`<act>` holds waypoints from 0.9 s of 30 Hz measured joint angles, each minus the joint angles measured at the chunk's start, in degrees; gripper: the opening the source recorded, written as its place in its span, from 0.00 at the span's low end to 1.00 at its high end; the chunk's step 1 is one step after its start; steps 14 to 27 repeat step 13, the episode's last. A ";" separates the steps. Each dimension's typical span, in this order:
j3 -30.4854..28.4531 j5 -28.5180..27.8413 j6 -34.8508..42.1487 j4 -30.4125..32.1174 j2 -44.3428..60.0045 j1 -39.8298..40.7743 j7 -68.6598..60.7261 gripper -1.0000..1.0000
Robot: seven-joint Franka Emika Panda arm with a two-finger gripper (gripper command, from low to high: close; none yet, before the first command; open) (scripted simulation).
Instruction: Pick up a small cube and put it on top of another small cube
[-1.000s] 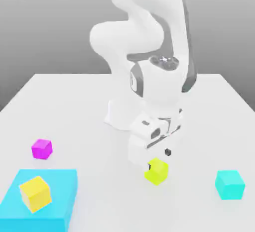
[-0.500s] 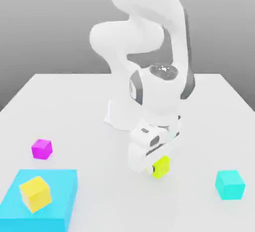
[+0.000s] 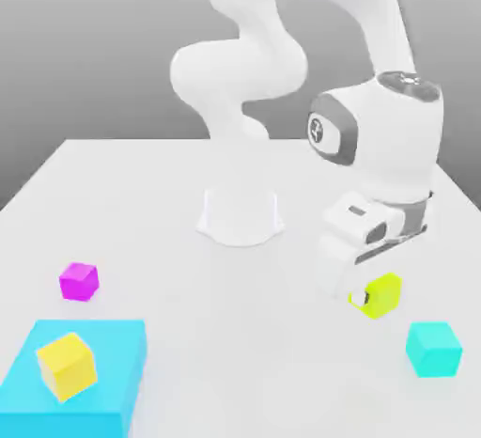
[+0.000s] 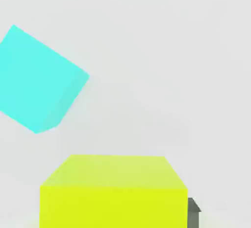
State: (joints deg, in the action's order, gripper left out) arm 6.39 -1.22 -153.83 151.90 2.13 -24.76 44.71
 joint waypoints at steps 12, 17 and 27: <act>0.01 -2.85 -4.22 -7.41 11.51 -4.78 13.49 1.00; 0.01 -2.85 -4.22 -7.41 11.51 -4.78 13.49 1.00; 0.01 -2.85 -4.22 -7.41 11.51 -4.78 13.49 1.00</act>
